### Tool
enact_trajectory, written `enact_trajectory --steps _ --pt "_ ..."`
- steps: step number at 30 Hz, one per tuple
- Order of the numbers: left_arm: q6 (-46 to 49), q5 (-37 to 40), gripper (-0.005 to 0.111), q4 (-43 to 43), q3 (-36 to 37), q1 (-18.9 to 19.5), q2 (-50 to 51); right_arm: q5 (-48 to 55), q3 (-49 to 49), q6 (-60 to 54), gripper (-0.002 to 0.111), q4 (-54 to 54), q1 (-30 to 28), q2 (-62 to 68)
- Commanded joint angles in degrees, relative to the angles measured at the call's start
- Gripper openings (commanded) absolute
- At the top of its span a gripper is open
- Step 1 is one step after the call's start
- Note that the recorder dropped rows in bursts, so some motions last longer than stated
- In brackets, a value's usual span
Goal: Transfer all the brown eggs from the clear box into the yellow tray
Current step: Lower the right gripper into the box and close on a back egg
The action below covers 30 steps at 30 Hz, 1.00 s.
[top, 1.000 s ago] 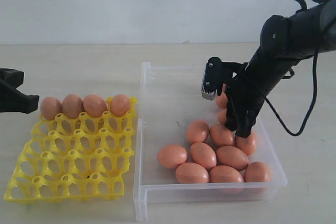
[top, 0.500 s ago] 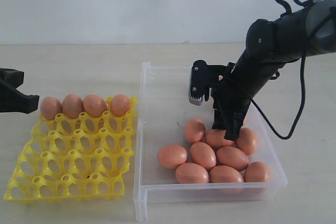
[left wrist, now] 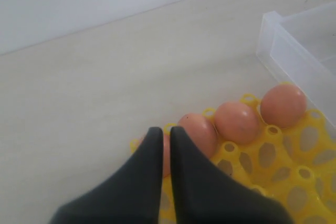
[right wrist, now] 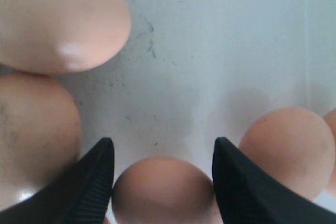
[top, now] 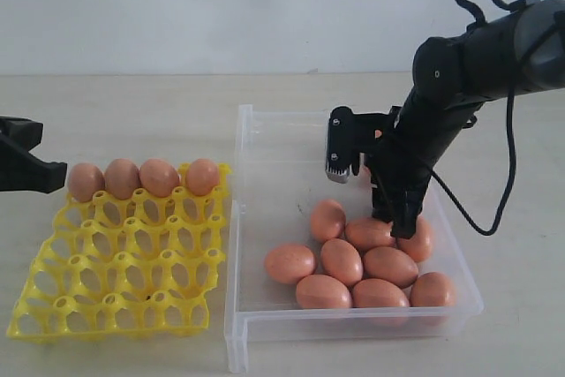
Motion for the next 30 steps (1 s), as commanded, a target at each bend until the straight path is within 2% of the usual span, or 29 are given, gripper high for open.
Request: enact_trajectory --steps 1,8,21,27,30 --pt "-0.14 0.65 0.004 -0.52 0.26 0.11 -0.17 0.34 -0.31 0.25 0.050 -1.17 -0.08 0.01" --pt "-0.14 0.65 0.004 -0.52 0.26 0.11 -0.17 0.71 -0.31 0.69 0.050 -1.17 -0.08 0.01" --pt "-0.14 0.80 0.004 -0.52 0.26 0.11 -0.17 3.13 -0.31 3.88 0.050 -8.30 -0.08 0.01" --pt "-0.14 0.82 0.004 -0.36 0.26 0.11 -0.17 -6.66 -0.31 9.00 0.050 -8.29 -0.08 0.01" --pt "0.03 0.82 0.004 -0.40 0.26 0.11 -0.17 -5.65 -0.31 10.91 0.050 -8.29 -0.08 0.01"
